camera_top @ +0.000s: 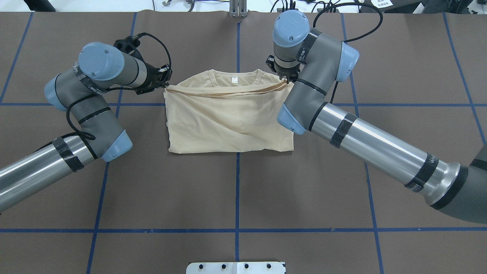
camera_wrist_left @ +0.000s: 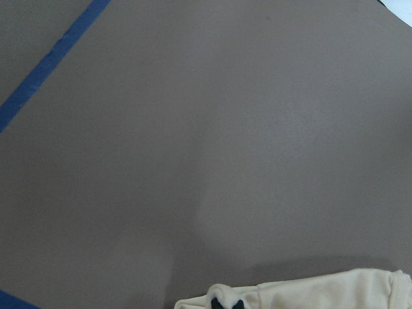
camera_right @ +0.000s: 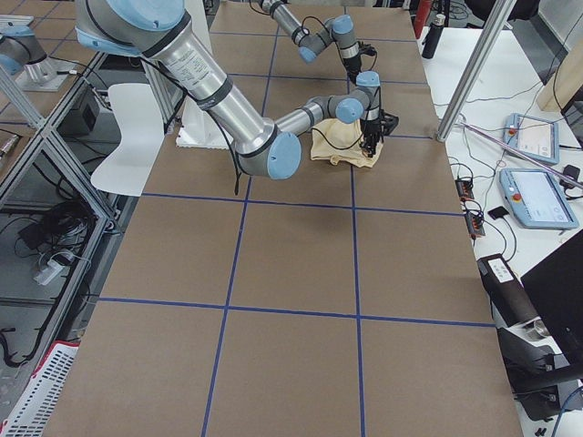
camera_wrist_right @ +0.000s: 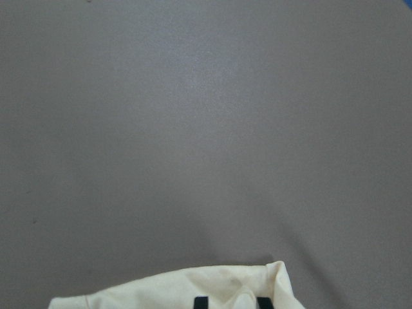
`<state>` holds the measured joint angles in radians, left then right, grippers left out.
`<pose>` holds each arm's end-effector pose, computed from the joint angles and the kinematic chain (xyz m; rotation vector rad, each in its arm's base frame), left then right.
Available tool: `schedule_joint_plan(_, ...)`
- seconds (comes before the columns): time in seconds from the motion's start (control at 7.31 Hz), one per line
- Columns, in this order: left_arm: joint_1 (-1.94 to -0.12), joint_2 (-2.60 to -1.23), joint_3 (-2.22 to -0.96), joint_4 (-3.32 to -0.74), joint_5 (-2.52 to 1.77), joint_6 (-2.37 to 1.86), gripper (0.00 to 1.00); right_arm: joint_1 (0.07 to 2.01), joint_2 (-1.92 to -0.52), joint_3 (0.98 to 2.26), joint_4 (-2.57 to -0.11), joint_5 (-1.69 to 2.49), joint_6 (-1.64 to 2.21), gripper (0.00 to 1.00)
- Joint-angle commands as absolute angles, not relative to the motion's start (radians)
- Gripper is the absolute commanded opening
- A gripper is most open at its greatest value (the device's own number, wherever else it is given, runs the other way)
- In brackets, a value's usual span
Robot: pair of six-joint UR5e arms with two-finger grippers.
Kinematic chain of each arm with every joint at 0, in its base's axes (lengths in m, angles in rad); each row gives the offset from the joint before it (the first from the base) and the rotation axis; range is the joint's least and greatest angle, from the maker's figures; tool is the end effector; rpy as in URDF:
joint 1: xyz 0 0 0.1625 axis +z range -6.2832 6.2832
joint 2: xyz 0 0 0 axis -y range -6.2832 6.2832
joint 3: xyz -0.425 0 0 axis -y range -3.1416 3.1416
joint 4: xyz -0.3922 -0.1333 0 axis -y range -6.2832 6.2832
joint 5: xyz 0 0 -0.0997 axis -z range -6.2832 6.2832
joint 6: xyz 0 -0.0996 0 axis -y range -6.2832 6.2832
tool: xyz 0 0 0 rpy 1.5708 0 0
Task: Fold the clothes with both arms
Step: 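Release the hem and raise the left gripper while the right gripper presses the folded edge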
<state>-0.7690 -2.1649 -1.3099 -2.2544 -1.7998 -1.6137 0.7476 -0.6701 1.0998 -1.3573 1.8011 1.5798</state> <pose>0.4573 -0.5966 0.3526 0.1671 1.0384 -0.6211 -0.5317 -0.6437 0.2809 0.0243 -0.6900 0.6530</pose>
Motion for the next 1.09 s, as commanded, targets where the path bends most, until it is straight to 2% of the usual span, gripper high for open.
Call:
schedule_joint_plan(0.0, -0.808, -2.164, -1.299, -2.304, -1.804, -1.582, 0.32, 0.761, -0.657, 1.104, -1.351, 1.801, 1.595, 0.85)
schedule_joint_plan(0.14, -0.862, -2.161, -1.319, -2.306, -1.842, -1.553, 0.33, 0.773, -0.655, 1.156, -1.356, 1.81, 1.629, 0.85)
schedule_joint_plan(0.27, -0.886, -2.157, -1.339, -2.301, -1.93, -1.551, 0.34, 0.785, -0.723, 1.277, -1.358, 1.816, 1.675, 0.85)
schedule_joint_plan(0.41, -0.896, -2.119, -1.398, -2.301, -1.959, -1.551, 0.35, 0.764, -0.88, 1.451, -1.336, 1.81, 1.769, 0.83)
schedule_joint_plan(0.55, -0.896, -2.085, -1.442, -2.299, -1.959, -1.551, 0.36, 0.724, -0.981, 1.586, -1.319, 1.786, 1.834, 0.83)
schedule_joint_plan(0.68, -0.896, -2.082, -1.45, -2.295, -1.959, -1.561, 0.38, 0.657, -1.029, 1.656, -1.321, 1.71, 1.892, 0.84)
schedule_joint_plan(0.96, -0.891, -2.068, -1.502, -2.293, -1.97, -1.557, 0.39, 0.582, -1.041, 1.66, -1.321, 1.632, 1.992, 0.84)
